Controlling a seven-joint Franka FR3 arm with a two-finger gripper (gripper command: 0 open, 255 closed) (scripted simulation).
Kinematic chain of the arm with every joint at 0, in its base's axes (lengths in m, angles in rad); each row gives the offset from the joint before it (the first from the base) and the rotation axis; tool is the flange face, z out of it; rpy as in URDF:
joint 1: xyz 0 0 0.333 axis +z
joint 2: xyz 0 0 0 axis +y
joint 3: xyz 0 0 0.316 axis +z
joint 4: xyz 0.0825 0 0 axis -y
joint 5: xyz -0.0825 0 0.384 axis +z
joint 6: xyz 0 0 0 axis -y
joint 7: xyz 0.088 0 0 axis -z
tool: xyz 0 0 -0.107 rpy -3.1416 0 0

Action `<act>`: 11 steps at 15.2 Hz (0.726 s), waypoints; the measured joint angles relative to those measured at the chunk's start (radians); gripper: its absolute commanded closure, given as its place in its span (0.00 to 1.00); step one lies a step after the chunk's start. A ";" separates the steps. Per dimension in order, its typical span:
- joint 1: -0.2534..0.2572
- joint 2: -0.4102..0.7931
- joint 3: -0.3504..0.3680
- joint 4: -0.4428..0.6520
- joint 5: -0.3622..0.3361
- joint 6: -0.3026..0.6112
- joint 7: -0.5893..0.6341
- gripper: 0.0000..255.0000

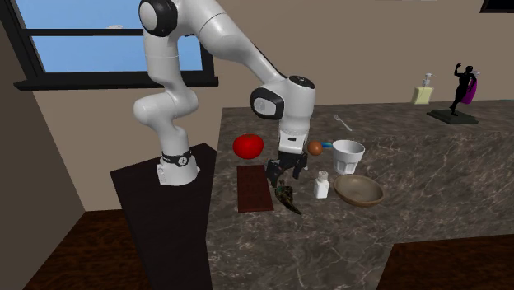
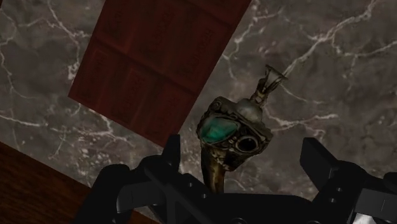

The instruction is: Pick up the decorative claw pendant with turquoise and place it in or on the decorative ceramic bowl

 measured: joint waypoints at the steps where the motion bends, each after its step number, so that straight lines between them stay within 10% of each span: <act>1: 0.002 0.013 0.001 -0.001 -0.003 0.013 0.005 0.00; 11: 0.005 0.066 -0.003 -0.023 -0.018 0.087 0.016 0.00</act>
